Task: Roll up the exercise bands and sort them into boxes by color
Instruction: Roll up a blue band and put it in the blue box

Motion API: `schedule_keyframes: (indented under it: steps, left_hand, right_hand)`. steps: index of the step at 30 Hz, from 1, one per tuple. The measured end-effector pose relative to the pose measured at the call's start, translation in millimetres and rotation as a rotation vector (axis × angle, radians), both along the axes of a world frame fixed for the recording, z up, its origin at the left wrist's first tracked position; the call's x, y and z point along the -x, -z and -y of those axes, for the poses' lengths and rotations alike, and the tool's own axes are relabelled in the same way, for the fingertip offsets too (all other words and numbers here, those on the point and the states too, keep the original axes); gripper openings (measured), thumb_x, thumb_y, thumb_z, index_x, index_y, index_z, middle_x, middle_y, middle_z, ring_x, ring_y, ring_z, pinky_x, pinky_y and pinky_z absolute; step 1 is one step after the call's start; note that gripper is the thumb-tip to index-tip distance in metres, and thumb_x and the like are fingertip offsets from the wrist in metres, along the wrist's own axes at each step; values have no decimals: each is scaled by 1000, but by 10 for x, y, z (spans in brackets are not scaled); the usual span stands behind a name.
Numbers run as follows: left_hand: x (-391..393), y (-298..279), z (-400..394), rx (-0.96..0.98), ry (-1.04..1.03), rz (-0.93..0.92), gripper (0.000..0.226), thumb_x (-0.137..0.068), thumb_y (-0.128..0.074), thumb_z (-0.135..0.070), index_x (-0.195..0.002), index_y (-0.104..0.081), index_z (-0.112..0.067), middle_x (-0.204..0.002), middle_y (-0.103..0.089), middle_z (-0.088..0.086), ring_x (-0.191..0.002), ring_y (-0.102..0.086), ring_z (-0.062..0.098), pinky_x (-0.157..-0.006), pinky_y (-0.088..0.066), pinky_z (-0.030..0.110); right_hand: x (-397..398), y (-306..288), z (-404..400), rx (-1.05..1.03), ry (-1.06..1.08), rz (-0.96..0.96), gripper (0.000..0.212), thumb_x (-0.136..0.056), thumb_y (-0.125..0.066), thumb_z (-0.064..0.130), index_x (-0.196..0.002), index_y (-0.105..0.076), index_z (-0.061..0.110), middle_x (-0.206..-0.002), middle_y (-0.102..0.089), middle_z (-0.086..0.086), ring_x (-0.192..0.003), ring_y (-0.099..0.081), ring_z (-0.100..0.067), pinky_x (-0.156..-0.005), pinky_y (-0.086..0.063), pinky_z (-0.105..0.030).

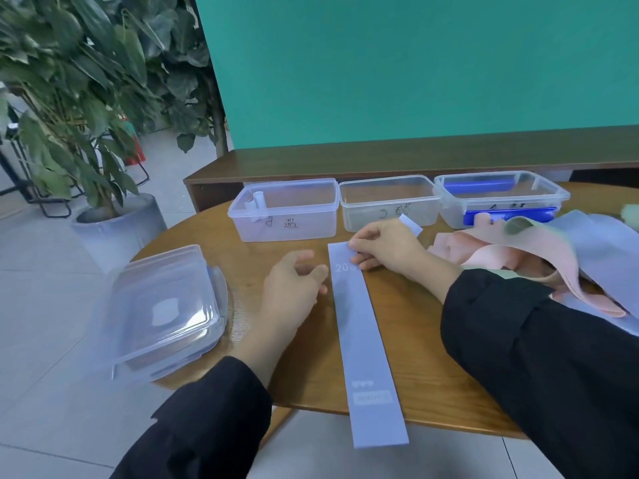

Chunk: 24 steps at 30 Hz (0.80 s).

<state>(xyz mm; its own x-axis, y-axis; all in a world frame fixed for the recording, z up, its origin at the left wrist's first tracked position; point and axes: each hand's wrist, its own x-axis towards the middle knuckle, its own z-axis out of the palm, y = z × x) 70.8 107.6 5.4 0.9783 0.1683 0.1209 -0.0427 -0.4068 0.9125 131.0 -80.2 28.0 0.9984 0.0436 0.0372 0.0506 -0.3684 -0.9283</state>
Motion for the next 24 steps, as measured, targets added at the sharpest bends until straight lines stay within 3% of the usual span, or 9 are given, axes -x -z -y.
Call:
schedule_keyframes:
  steps: [5,10,14,18,22,24]
  left_hand:
    - [261,91,-18,9,2,58,25,-95,-66,-26,-119,-63,-29,-92,-73,-10,-67,-68,-1,-75,-58,28]
    - [387,103,0,7,41,103,19,-95,-65,-18,-112,-65,-27,-93,-71,-15,-72,-70,2,-81,-59,33]
    - [442,98,-31,-30,87,101,20,-94,-66,-19,-101,-65,-37,-80,-73,-17,-79,-70,3,-87,-59,39]
    - [568,91,-65,-75,170,87,17,-93,-68,-20,-100,-73,-34,-85,-74,-16,-82,-70,5,-87,-59,40]
    - [840,30,-54,-91,262,103,16,-92,-72,-18,-95,-79,-32,-91,-76,-18,-86,-69,4,-84,-54,24]
    - [1018,1,-48,-72,296,126,15,-91,-74,-16,-93,-80,-30,-90,-76,-15,-84,-69,8,-81,-54,22]
  right_hand:
    - [-26,30,-87,29,31,36,18,-95,-70,15,-106,-72,2,-85,-75,-14,-75,-76,-23,-64,-60,-21]
    - [110,67,-143,-23,29,73,35,-96,-68,10,-129,-59,4,-114,-66,-12,-79,-73,-21,-65,-61,-22]
    - [378,19,-94,66,31,148,23,-97,-65,13,-120,-63,12,-111,-68,-4,-76,-75,-15,-75,-64,-32]
    - [887,-100,-1,71,-53,171,18,-95,-68,17,-111,-66,12,-101,-72,-4,-80,-75,-14,-68,-63,-28]
    - [1528,28,141,65,-83,212,8,-92,-72,22,-100,-74,20,-90,-75,3,-81,-71,-15,-73,-61,-32]
    - [1797,159,210,111,-121,275,4,-92,-73,24,-95,-75,24,-90,-74,12,-82,-68,-7,-80,-56,-27]
